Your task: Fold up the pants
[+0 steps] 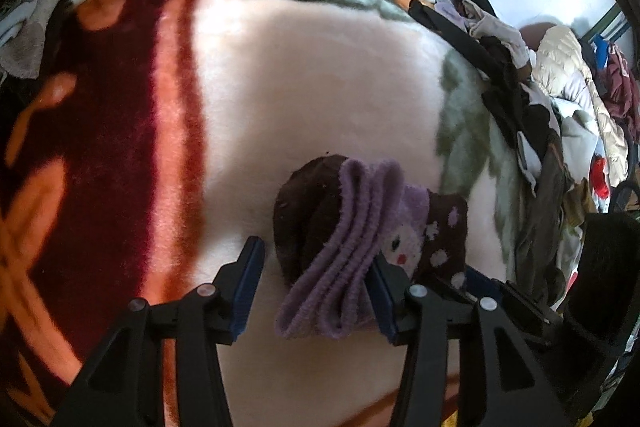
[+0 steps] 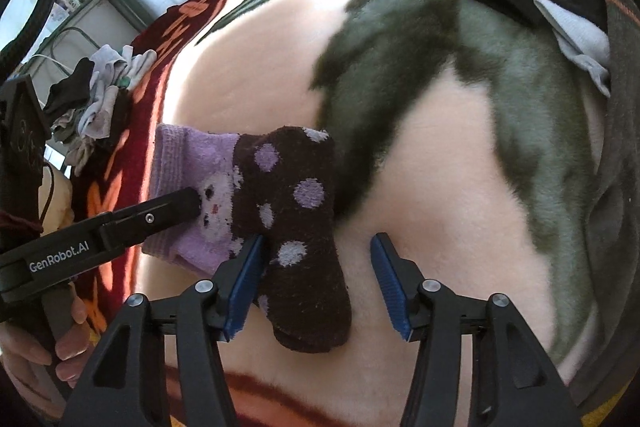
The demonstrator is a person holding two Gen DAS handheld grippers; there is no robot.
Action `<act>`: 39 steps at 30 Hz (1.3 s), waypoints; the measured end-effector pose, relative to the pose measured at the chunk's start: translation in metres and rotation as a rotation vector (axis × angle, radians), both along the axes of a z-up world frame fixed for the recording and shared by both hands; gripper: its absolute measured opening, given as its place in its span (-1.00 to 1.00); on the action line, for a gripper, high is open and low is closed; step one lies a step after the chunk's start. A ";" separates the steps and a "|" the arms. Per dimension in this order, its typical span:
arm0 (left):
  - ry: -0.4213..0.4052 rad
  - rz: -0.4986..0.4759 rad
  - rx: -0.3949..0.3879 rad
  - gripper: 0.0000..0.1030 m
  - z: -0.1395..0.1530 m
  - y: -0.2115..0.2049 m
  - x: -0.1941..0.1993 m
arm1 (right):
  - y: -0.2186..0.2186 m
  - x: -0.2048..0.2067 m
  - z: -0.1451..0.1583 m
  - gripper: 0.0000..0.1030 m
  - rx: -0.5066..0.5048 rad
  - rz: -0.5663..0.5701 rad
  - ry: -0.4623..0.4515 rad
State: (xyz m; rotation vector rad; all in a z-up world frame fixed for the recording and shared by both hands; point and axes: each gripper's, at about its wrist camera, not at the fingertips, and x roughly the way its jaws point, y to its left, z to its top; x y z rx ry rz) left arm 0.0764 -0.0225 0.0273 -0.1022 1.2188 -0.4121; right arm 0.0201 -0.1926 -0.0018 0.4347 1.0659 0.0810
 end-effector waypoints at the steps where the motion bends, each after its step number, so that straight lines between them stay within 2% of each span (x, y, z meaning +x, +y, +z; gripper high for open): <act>1: 0.001 0.000 0.001 0.01 0.000 -0.001 0.000 | 0.000 0.001 0.000 0.08 0.000 -0.002 0.007; 5: -0.013 -0.024 0.025 0.03 -0.005 -0.007 -0.001 | 0.002 0.008 0.000 0.08 -0.013 0.010 0.038; 7: -0.010 -0.002 0.012 0.03 -0.005 -0.005 -0.002 | 0.002 0.010 0.000 0.08 -0.012 0.006 0.051; 10: -0.001 0.005 -0.029 -0.22 -0.005 -0.003 -0.006 | 0.005 0.010 0.003 0.04 -0.018 -0.008 0.064; 12: -0.014 0.000 -0.040 -0.28 -0.005 -0.002 -0.009 | 0.009 0.010 0.003 0.00 -0.038 -0.006 0.064; 15: -0.017 0.006 -0.065 -0.41 -0.006 0.002 -0.011 | 0.012 0.010 0.006 -0.21 -0.035 -0.006 0.061; 16: -0.011 0.008 -0.081 -0.45 -0.005 0.003 -0.011 | 0.014 0.010 0.007 -0.35 -0.029 0.002 0.058; 20: -0.023 -0.006 -0.079 -0.56 0.000 0.001 -0.014 | 0.018 0.008 0.014 -0.57 -0.046 0.019 0.041; 27: -0.048 0.009 -0.114 -0.61 0.017 0.009 -0.024 | 0.017 -0.001 0.032 -0.63 -0.023 0.025 -0.005; 34: -0.127 0.044 -0.129 -0.61 0.051 0.025 -0.030 | 0.027 -0.001 0.067 -0.63 -0.028 0.080 -0.088; 39: -0.189 0.069 -0.118 -0.61 0.077 0.033 -0.023 | 0.038 0.014 0.090 -0.63 -0.042 0.127 -0.138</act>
